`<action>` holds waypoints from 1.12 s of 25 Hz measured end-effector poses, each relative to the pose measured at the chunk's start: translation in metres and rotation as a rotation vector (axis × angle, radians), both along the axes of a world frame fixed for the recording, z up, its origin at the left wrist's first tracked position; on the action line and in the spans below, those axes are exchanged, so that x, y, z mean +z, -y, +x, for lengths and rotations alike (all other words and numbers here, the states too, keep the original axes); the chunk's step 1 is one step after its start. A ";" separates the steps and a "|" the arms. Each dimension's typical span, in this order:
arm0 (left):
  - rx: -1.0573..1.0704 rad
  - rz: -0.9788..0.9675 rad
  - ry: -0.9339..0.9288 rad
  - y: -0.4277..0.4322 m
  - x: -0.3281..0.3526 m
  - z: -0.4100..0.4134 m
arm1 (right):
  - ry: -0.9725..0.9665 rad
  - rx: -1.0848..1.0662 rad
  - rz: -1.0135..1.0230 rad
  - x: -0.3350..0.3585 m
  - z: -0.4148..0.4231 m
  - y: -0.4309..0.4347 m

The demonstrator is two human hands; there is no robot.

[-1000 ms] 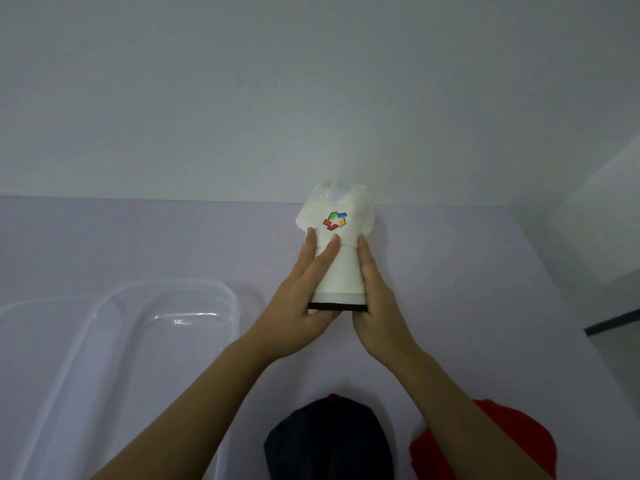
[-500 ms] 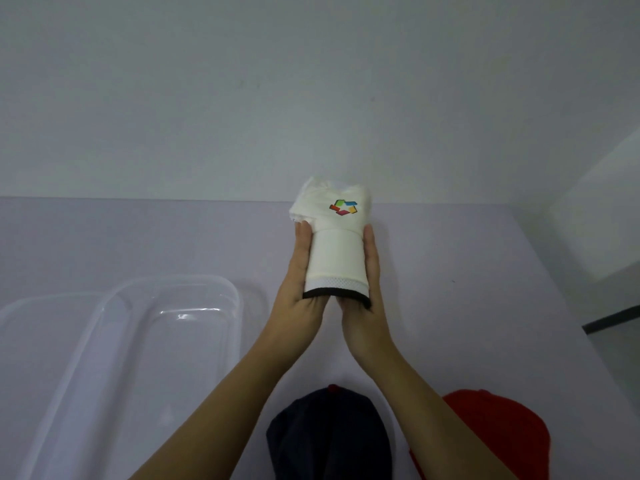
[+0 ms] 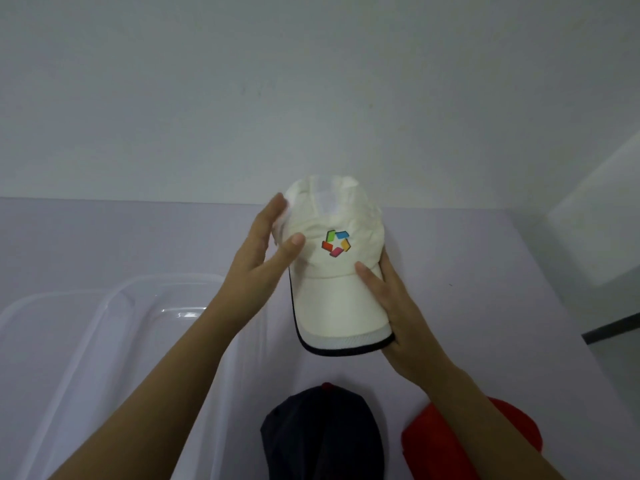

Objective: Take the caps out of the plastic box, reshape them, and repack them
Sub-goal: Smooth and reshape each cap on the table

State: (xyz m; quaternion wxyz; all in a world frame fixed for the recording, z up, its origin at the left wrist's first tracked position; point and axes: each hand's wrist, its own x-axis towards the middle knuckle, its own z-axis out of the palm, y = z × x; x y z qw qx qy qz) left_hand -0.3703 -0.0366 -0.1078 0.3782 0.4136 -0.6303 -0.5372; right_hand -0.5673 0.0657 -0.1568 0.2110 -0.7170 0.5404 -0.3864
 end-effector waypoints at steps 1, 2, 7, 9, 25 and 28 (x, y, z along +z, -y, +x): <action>-0.032 -0.002 0.054 0.002 0.001 -0.002 | -0.015 0.007 -0.009 0.001 0.000 -0.002; -0.042 -0.001 0.099 0.003 0.003 -0.005 | -0.028 0.011 -0.016 0.002 0.001 -0.003; -0.031 -0.170 0.162 0.001 0.017 -0.009 | -0.191 0.038 0.066 0.005 0.001 -0.016; -0.035 -0.233 0.182 0.001 0.018 -0.006 | -0.150 0.058 0.087 0.019 -0.004 -0.019; -0.258 -0.533 0.369 -0.002 0.031 -0.022 | -0.124 -0.083 0.102 0.076 -0.016 0.025; -0.235 -0.482 0.339 -0.004 0.034 -0.024 | -0.072 -0.127 0.062 0.080 -0.017 0.026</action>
